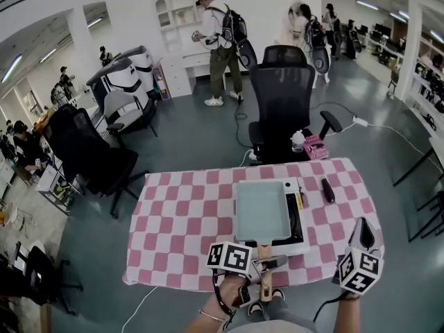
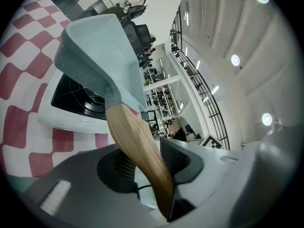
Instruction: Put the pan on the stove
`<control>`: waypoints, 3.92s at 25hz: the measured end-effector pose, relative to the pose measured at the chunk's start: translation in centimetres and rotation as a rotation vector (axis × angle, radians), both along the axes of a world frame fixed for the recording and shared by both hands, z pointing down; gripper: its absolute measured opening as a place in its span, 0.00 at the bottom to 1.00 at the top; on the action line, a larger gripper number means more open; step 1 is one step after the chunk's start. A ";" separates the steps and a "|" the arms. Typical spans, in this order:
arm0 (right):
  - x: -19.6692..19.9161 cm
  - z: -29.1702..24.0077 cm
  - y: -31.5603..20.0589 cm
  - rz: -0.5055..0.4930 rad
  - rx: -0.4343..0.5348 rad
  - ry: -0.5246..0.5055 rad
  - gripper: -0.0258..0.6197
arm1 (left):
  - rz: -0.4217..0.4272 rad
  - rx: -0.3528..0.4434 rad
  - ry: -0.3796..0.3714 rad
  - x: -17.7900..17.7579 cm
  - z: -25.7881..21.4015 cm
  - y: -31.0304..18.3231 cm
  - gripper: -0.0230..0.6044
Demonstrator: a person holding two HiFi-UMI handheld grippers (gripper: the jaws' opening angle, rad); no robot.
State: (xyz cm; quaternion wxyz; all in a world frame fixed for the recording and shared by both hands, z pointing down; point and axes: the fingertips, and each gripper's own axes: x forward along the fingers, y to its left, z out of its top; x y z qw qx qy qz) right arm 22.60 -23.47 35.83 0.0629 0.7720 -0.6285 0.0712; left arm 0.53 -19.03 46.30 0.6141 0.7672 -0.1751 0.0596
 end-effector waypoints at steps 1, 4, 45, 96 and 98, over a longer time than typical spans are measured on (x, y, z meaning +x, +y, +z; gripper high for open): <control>0.2 0.1 0.0 0.002 -0.004 -0.001 0.05 | 0.002 0.000 -0.001 0.1 0.1 0.0 0.26; 0.6 0.6 -0.1 0.005 -0.013 -0.009 0.05 | -0.002 -0.004 0.001 0.5 0.1 -0.3 0.26; 2.2 11.0 -4.6 -0.054 -0.213 -0.080 0.05 | 0.015 -0.051 0.016 5.1 5.5 -2.9 0.27; 1.9 14.4 -6.2 -0.091 -0.279 -0.106 0.05 | -0.034 -0.031 -0.012 5.1 7.7 -3.3 0.26; 1.9 14.5 -6.2 -0.095 -0.282 -0.106 0.05 | -0.040 -0.031 -0.016 5.1 7.8 -3.3 0.25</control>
